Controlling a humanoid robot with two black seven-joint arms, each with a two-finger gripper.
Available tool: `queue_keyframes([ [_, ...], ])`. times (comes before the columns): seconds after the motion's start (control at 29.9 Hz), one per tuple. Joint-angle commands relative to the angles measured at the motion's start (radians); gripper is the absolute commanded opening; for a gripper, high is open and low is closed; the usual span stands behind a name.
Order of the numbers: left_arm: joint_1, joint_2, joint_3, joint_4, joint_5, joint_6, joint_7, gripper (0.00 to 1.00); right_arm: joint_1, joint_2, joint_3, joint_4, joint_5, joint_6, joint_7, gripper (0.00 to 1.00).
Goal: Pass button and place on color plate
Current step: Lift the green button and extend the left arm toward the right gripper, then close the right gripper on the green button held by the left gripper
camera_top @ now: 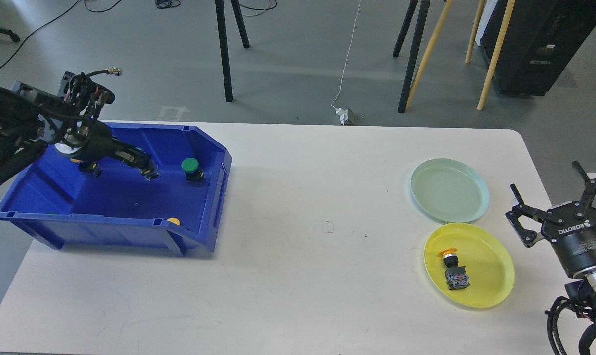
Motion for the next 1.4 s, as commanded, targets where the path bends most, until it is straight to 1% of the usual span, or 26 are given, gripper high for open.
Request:
queue_keyframes([
  [0.0,-0.023,0.079,-0.155,-0.177,-0.048,0.000,-0.001,0.14,0.009,-0.008,0.002,-0.002,-0.002,-0.001,0.000,1.00],
  [0.07,-0.017,0.095,-0.261,-0.244,-0.132,0.000,-0.001,0.14,0.016,-0.011,0.002,-0.002,-0.011,-0.001,-0.002,1.00],
  [0.13,-0.003,0.075,-0.347,-0.268,-0.252,0.000,-0.001,0.14,0.035,-0.022,-0.001,0.000,-0.020,-0.001,-0.003,1.00],
  [0.23,0.015,-0.061,-0.442,-0.249,-0.399,0.000,-0.001,0.14,0.084,-0.053,-0.007,0.001,-0.083,-0.008,-0.005,1.00],
  [0.27,0.018,-0.110,-0.471,-0.228,-0.416,0.000,-0.001,0.14,0.096,-0.066,-0.012,0.003,-0.108,-0.010,-0.006,1.00],
  [0.33,0.040,-0.240,-0.534,-0.144,-0.438,0.000,-0.001,0.14,0.125,-0.103,-0.022,0.011,-0.164,-0.010,-0.025,1.00],
  [0.43,0.060,-0.438,-0.597,-0.019,-0.435,0.000,-0.001,0.15,0.197,-0.142,-0.054,0.011,-0.232,-0.010,-0.080,1.00],
  [0.5,0.069,-0.561,-0.606,0.071,-0.430,0.000,-0.001,0.15,0.264,-0.151,-0.091,0.003,-0.248,-0.010,-0.129,1.00],
  [0.57,0.072,-0.658,-0.603,0.131,-0.426,0.000,-0.001,0.15,0.332,-0.154,-0.137,-0.006,-0.249,-0.010,-0.184,1.00],
  [0.6,0.072,-0.687,-0.596,0.146,-0.421,0.000,-0.001,0.15,0.366,-0.154,-0.163,-0.021,-0.249,-0.010,-0.208,1.00],
  [0.67,0.077,-0.694,-0.586,0.166,-0.404,0.000,-0.001,0.15,0.430,-0.152,-0.234,-0.048,-0.248,-0.001,-0.238,1.00],
  [0.84,0.086,-0.694,-0.589,0.176,-0.373,0.000,-0.001,0.15,0.605,-0.149,-0.415,-0.097,-0.248,-0.001,-0.244,1.00],
  [1.2,0.088,-0.694,-0.589,0.176,-0.372,0.000,-0.001,0.16,0.708,-0.137,-0.475,-0.133,-0.240,0.002,-0.244,1.00],
  [1.37,0.088,-0.694,-0.591,0.176,-0.372,0.000,-0.001,0.16,0.795,-0.093,-0.556,-0.176,-0.240,0.002,-0.244,1.00],
])
